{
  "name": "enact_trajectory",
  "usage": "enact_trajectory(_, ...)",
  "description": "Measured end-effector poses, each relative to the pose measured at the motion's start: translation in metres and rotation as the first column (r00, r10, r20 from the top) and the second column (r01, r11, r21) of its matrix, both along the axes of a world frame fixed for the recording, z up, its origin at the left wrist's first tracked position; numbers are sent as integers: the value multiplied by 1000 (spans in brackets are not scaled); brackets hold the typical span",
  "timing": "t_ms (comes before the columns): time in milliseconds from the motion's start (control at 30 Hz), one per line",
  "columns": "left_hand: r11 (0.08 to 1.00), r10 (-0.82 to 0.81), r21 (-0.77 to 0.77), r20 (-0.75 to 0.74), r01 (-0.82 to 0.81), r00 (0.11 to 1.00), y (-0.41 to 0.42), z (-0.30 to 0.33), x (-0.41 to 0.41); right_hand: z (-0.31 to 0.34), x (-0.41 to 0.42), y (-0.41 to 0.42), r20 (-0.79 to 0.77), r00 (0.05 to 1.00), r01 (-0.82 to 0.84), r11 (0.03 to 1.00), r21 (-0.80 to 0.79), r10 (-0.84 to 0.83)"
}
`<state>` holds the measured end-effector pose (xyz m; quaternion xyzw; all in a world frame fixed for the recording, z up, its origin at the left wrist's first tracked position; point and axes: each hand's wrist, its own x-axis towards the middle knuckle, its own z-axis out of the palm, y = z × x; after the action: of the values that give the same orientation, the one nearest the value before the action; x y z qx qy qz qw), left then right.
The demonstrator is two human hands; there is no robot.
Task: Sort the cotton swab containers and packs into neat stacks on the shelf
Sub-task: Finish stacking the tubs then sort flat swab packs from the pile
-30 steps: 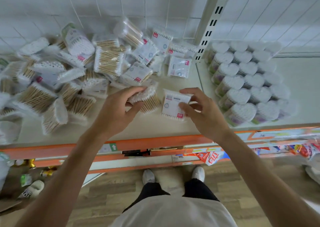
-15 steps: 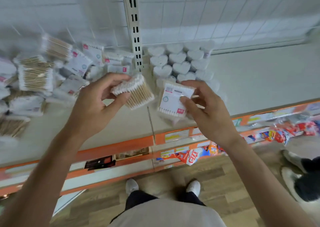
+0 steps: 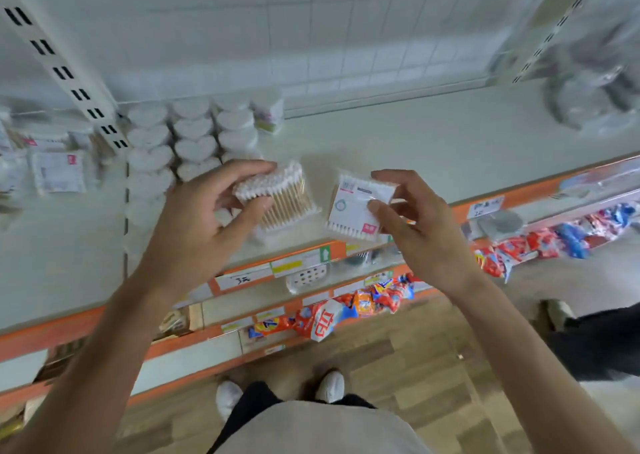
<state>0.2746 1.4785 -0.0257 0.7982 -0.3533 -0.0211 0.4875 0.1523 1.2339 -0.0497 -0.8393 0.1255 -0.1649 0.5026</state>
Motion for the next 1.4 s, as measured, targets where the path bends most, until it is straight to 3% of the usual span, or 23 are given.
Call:
enact_trajectory(267, 994, -75, 83, 1, 75, 997, -62, -7, -3, -3, -12, -53, -35, 997, 72, 996, 60, -70)
enact_trajectory(833, 994, -67, 77, -57, 71, 996, -136, -19, 16, -27, 26, -123, -118, 978, 180, 982, 56, -172)
enact_trajectory(1167, 991, 112, 85, -75, -105, 991, -220, -47, -3, -60, 57, -251, -263, 960, 81, 994, -69, -96)
enact_trajectory(1300, 979, 187, 91, -66, -181, 980, -252, -54, -16, -72, 68, -288, -278, 959, 56, 998, -12, -57)
enact_trajectory(1400, 966, 243, 104, -57, -236, 968, -269, -58, -22, -78, 73, -298, -271, 962, 25, 998, -53, -38)
